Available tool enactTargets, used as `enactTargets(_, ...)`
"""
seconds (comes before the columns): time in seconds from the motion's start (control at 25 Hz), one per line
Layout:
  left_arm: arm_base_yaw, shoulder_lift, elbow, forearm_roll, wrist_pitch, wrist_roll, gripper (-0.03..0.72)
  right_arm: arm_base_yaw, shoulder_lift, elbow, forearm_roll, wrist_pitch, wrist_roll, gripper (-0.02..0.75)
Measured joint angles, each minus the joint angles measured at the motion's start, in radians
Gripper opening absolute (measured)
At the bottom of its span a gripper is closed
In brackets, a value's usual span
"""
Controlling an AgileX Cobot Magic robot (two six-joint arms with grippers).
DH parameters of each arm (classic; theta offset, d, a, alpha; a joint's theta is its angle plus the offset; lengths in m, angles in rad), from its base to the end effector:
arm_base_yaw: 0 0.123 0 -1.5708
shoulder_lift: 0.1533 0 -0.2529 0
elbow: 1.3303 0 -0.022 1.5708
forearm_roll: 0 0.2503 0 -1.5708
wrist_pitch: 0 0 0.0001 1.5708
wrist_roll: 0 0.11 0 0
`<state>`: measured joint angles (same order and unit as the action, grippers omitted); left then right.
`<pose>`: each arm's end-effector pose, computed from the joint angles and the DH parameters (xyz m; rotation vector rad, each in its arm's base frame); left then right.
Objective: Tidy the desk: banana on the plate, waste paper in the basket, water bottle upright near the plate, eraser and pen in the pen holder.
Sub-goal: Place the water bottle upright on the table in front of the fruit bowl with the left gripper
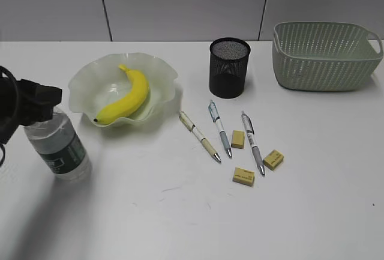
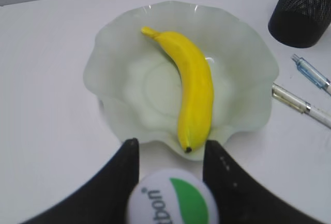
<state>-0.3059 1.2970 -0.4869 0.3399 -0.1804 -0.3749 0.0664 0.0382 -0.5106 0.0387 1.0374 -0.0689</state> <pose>0.2510 -0.0861 0.1673 0.3181 2.1102 -0.2679 0.0494 0.0070 0.2720 -0.1391 2.0436 0.0448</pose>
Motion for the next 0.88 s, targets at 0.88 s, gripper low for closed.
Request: enactTargets(0.88, 0.0, 0.09, -0.031, 0.001, -0.087, 0.003, 0.353, 0.0, 0.0, 0.0, 0.0, 0.0, 0.0, 0.364)
